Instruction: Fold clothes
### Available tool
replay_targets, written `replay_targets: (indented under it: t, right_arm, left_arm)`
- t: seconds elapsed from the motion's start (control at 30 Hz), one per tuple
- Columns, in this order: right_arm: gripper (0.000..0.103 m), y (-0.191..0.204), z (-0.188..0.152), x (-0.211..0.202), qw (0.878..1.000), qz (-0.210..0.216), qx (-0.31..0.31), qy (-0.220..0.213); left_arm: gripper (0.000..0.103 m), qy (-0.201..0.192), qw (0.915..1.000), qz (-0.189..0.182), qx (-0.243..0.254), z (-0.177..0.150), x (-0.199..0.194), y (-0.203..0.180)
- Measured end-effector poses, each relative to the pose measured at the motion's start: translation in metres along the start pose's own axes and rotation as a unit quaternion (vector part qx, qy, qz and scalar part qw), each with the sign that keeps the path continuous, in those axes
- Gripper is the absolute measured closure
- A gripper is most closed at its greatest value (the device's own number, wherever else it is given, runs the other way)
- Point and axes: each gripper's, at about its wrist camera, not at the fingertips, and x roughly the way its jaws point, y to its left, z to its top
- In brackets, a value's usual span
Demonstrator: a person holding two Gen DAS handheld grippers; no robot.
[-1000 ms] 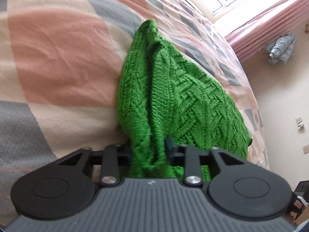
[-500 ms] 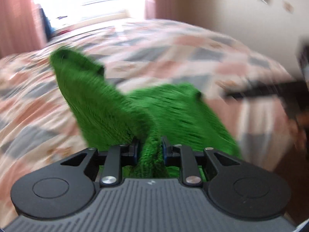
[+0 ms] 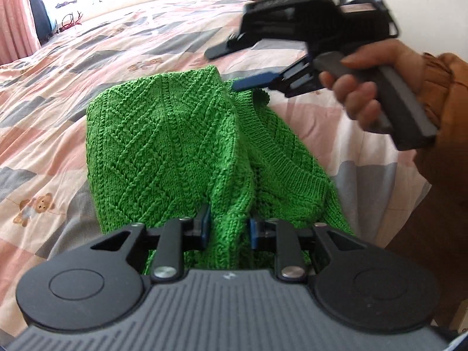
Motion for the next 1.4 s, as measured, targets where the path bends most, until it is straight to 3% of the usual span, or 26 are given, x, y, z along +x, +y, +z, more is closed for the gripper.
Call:
replay_targets:
  t: [0.1,0.23,0.3,0.37,0.47,0.57,0.73,0.87,1.0,1.1,1.23,1.4]
  right_arm:
    - [0.043,-0.007,0.001,0.013,1.0,-0.018,-0.003,0.012]
    - [0.043,-0.01,0.0,0.022,1.0,-0.011,-0.002,0.018]
    - [0.056,-0.009,-0.001,0.026,1.0,-0.004,-0.004,0.023]
    - [0.081,-0.005,-0.003,0.029,1.0,-0.007,-0.012,0.026]
    - [0.088,0.004,-0.001,0.02,0.999,-0.006,-0.034,0.013]
    - [0.088,0.021,0.009,0.002,0.998,-0.011,-0.068,0.0]
    - [0.089,0.031,0.026,-0.025,0.993,-0.058,-0.096,-0.026]
    - [0.089,0.01,0.036,-0.028,0.989,-0.117,-0.085,-0.022]
    - [0.087,-0.029,0.029,-0.005,0.991,-0.123,-0.052,0.006]
    - [0.085,-0.037,0.026,-0.003,0.993,-0.108,-0.037,-0.007]
    - [0.072,-0.031,0.025,-0.008,0.994,-0.098,-0.039,-0.012]
    - [0.071,-0.025,0.02,-0.012,0.994,-0.097,-0.04,-0.02]
  left_arm:
    - [0.081,-0.001,1.0,-0.002,-0.005,0.001,0.001,0.001]
    - [0.081,-0.002,1.0,-0.002,-0.008,0.001,0.001,0.002]
    - [0.081,-0.003,1.0,0.001,-0.006,0.002,0.0,0.0]
    - [0.081,-0.005,1.0,0.003,-0.004,0.002,-0.002,-0.002]
    - [0.084,-0.017,0.9998,-0.011,0.004,0.009,-0.012,-0.007]
    - [0.085,-0.034,0.9985,-0.037,0.023,0.022,-0.02,-0.022]
    - [0.088,-0.038,0.9939,-0.085,0.059,0.039,-0.005,-0.06]
    - [0.088,-0.011,0.9917,-0.111,0.064,0.039,0.024,-0.08]
    - [0.087,0.008,0.9919,-0.115,0.054,0.033,0.026,-0.076]
    - [0.084,-0.013,0.9937,-0.105,0.038,0.03,-0.002,-0.061]
    - [0.06,-0.012,0.9971,-0.055,0.051,0.02,-0.021,-0.05]
    - [0.06,-0.006,0.9935,-0.02,0.112,0.009,-0.009,-0.076]
